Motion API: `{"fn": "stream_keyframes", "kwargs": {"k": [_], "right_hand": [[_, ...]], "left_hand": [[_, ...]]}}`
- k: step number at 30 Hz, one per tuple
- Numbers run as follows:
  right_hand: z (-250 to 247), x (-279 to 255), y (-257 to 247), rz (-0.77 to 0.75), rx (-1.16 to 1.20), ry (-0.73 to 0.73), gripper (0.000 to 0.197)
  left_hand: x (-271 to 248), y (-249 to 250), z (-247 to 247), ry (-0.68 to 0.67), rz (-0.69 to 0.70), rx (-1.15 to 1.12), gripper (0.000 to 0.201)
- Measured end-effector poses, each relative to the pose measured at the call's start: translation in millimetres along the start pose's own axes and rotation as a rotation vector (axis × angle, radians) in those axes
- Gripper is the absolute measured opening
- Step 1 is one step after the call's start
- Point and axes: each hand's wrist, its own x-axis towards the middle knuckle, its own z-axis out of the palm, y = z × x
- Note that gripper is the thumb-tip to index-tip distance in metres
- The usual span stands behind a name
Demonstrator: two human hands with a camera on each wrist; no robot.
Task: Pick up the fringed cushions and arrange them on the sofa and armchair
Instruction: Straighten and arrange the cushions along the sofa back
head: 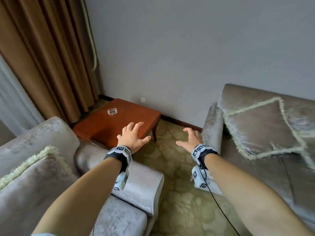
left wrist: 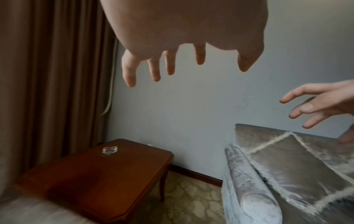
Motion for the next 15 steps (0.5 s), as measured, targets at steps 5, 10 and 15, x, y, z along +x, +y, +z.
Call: {"fn": "stream_keyframes", "kwargs": {"k": [5, 10, 15], "right_hand": [[-71, -2, 81, 0.081, 0.028, 0.049, 0.072], [-126, 4, 143, 0.154, 0.069, 0.087, 0.079], [-166, 31, 196, 0.228, 0.071, 0.156, 0.077]], "left_hand": [[16, 105, 46, -0.029, 0.099, -0.015, 0.071], [41, 190, 89, -0.076, 0.181, -0.028, 0.073], [77, 258, 131, -0.114, 0.260, -0.038, 0.071]]}}
